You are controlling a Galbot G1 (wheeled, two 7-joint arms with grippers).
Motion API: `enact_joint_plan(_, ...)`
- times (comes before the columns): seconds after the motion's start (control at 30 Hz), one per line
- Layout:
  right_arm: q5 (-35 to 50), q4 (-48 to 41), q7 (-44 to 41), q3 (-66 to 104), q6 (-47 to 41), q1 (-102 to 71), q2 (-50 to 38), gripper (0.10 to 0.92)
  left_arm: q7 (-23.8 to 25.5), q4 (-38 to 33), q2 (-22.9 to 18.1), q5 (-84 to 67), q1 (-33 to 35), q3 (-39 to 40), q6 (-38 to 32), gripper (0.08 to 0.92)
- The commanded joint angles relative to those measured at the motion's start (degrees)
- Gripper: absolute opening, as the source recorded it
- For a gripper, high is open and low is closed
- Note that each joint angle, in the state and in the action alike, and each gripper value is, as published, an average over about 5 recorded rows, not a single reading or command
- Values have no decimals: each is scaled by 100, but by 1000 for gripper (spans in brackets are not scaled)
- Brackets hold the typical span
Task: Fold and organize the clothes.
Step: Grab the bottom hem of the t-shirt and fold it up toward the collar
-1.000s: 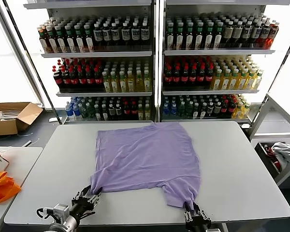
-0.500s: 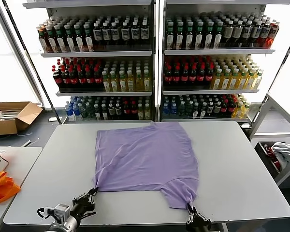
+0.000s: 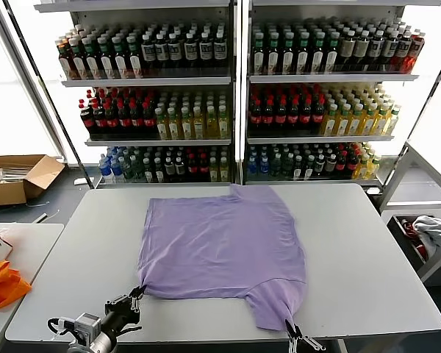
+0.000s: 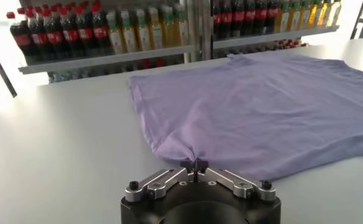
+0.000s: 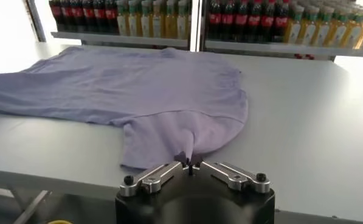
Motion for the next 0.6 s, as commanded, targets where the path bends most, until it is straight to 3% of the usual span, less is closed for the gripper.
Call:
enact_joint_plan(0.03,-253,293,-204,175,367,-633,-8,109,18,-538,76,33,594,-156,219,86)
enact_joint_plan(0.27,-229,454,-409,359,689,-924,-42,109,16,-798,107,31,945,-244,305,86)
enact_joint_plan(0.6,513,383,-174,391,452,372,-237,109,-38,-690,440,-278,280,-160,293,86)
